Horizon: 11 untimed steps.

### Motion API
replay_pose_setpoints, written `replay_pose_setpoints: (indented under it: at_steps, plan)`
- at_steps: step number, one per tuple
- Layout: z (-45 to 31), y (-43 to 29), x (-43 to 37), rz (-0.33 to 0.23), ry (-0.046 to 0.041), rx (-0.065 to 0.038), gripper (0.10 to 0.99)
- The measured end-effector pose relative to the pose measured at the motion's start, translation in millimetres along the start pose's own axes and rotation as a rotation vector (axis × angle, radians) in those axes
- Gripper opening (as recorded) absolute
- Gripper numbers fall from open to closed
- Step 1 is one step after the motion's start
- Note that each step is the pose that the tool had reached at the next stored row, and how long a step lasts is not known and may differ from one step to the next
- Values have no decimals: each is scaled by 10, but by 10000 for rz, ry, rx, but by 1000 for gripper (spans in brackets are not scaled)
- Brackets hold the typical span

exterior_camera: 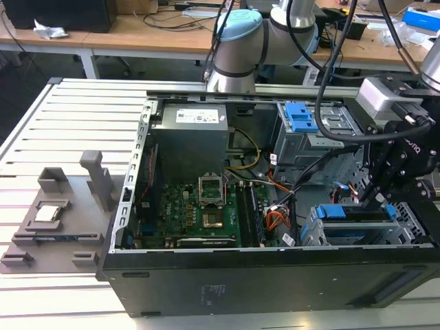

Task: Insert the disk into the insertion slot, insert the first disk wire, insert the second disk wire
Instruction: 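Insert the first disk wire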

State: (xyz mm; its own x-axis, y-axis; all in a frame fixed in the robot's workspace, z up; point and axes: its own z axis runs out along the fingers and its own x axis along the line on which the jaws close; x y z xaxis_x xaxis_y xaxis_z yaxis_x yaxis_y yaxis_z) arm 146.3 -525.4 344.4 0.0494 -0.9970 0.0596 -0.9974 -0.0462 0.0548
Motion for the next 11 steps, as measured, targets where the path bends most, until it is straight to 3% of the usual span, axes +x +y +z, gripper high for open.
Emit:
replay_pose_setpoints:
  at_steps: [3, 11]
  plan:
    - [14, -35, -2, 4, -2, 0, 169]
    - [22, -45, -24, 9, -4, -1, 169]
